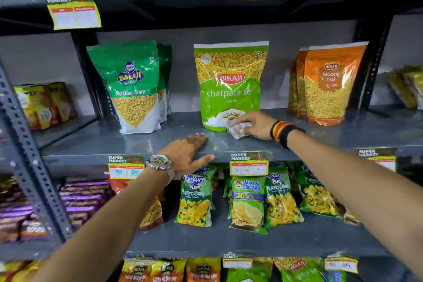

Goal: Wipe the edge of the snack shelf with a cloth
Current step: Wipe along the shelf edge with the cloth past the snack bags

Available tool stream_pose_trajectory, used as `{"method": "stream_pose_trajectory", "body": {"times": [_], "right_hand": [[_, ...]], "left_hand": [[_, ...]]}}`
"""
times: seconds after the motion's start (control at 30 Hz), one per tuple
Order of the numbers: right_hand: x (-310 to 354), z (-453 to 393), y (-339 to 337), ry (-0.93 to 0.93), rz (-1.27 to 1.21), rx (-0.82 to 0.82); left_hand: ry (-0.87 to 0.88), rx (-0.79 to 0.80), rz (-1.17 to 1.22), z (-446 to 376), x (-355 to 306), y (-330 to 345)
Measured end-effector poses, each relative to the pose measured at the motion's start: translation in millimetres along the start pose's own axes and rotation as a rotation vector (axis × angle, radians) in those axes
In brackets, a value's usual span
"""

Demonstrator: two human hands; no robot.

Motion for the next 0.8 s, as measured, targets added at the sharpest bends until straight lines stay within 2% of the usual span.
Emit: {"method": "stream_pose_trajectory", "body": {"times": [0.1, 0.23, 0.37, 0.47, 0.6, 0.7, 0.8], "right_hand": [[-3.3, -2.1, 9.7, -0.031, 0.035, -0.033], [-3.4, 10.7, -6.4, -0.032, -0.124, 0.177], [-28.3, 12.5, -16.6, 0.064, -0.135, 0.022], [-32.1, 15.2, -3.2, 0.058, -0.149, -0.018], [-8.1, 36.7, 7.9, -0.029, -0.129, 0.083], [-0.6, 52.2, -3.0, -0.054, -0.262, 0.142], [-17.8, 46.3, -23.0, 0.037, -0.292, -0.026]], "left_hand": [[-0.008, -0.012, -0.022, -5.7, -4.0, 4.3], [-0.012, -0.056, -0.022, -5.3, -5.1, 4.5], [-0.016, -0.096, -0.034, -4.4, -6.0, 4.0], [-0.013, -0.087, -0.038, -4.6, -6.6, 4.2], [-0.002, -0.091, -0.04, -3.6, -6.5, 2.8], [0.01, -0.117, -0.044, -2.9, -7.7, 0.8], [0.019, -0.12, -0.037, -3.1, -9.0, 0.8]]}}
Point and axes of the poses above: each hand's wrist, its own z-axis away from the middle knuckle, its own y-axis out of the palm, x = y × z, the point moved 7 cm from there along -z, towards the middle knuckle
